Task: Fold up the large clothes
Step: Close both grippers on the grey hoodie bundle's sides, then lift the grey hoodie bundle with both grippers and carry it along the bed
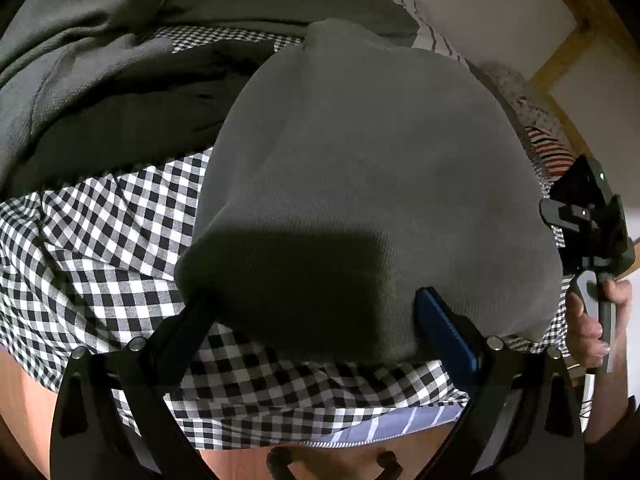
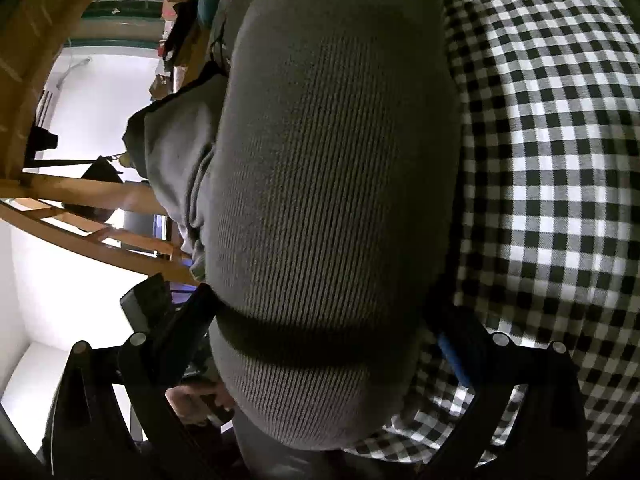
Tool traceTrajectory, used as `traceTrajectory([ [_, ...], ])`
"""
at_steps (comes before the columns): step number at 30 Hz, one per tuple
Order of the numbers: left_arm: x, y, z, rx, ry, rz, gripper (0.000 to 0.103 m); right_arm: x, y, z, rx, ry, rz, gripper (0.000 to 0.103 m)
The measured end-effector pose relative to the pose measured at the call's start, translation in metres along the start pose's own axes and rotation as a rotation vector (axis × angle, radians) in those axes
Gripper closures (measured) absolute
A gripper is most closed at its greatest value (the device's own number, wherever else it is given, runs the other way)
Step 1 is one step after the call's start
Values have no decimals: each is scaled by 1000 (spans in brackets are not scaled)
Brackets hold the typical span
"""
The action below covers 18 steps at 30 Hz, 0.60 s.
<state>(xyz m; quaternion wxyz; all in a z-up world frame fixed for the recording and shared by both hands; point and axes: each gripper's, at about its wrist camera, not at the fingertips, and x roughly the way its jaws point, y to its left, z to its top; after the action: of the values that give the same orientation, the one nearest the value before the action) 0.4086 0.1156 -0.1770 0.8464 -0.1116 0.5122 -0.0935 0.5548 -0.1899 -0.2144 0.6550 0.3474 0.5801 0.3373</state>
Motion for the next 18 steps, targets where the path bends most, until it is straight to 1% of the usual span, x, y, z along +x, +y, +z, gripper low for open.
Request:
traceTrajectory([
  [3, 0, -3, 0, -2, -7, 7, 5, 8, 0, 2, 0, -6, 13, 1],
  [9, 0, -3, 0, -2, -10, 8, 5, 7, 0, -2, -8, -68, 27, 1],
  [12, 0, -5, 0, -6, -16, 13, 5, 6, -1, -2, 9, -65, 26, 2],
  [14, -1, -4, 0, -15, -30, 10, 5, 4, 2, 0, 13, -63, 22, 5],
  [16, -8, -3, -7, -40, -62, -4, 5, -1, 8, -3, 0, -99, 20, 13],
  [18, -14, 2, -14, -92, -77, -31, 5, -8, 8, -6, -1, -135, 24, 17],
])
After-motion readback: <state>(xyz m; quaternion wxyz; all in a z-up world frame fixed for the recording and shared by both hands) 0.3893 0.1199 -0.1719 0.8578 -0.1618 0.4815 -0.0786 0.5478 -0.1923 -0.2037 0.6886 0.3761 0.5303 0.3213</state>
